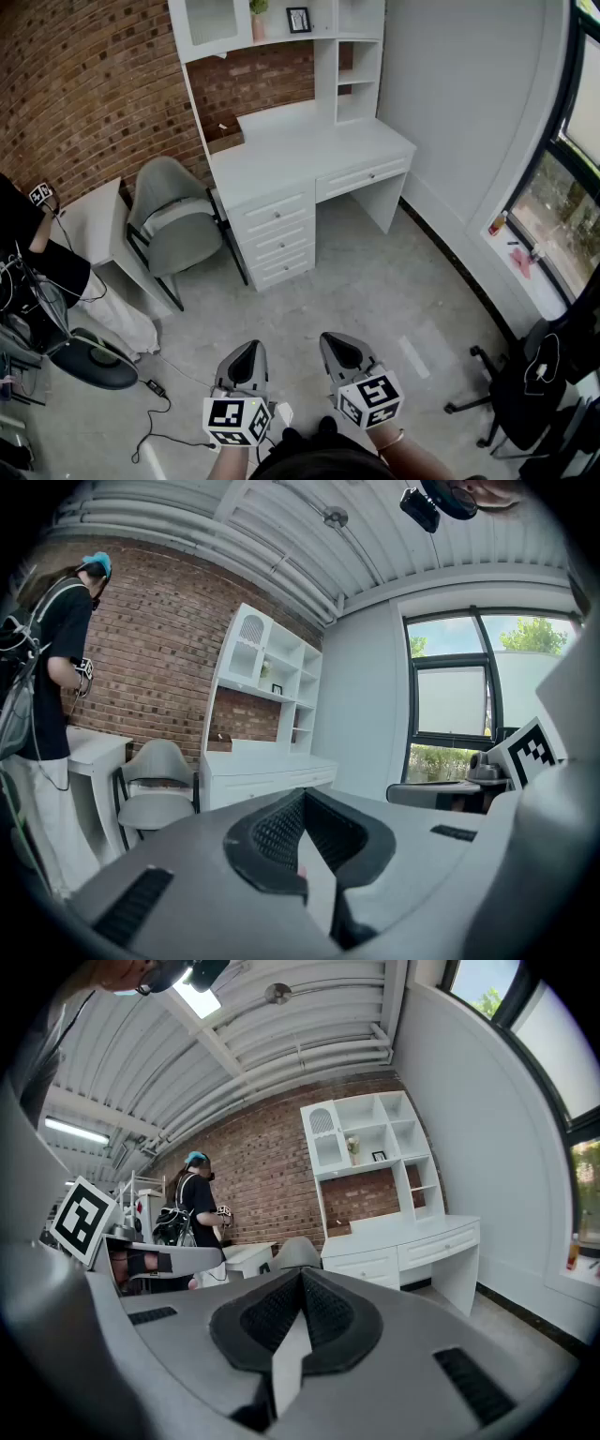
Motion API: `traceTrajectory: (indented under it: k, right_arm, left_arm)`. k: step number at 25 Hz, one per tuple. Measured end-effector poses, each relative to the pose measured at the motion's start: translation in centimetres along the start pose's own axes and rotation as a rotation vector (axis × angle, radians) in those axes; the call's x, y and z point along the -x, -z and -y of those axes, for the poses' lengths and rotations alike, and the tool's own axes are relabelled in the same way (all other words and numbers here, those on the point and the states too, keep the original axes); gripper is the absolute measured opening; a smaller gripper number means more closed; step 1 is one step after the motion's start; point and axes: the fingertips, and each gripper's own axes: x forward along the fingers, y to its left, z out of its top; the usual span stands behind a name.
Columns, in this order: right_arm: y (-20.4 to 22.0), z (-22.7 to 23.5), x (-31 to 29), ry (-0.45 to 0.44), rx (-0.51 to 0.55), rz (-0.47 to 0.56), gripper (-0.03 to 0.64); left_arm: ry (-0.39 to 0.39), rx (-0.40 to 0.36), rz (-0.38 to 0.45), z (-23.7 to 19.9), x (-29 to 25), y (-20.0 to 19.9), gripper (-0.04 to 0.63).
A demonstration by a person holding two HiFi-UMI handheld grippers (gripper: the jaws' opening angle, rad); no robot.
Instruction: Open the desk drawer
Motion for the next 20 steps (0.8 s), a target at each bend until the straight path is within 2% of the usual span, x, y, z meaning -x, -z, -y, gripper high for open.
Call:
traceTrajectory:
  k: [12,20]
  right_arm:
    - [0.1,3.5,1.4,-0.008,-0.022,0.009,0.005]
    - [0.9,5.7,0.6,0.007,-0.033,-0.019,0.005]
  left_arm:
    - [-0.026,-0.008,0.016,2.3,-1.4,-0.1,0.009]
    - [-0.064,-0.019,0.006,1.8,-2.8,-0.1,0.009]
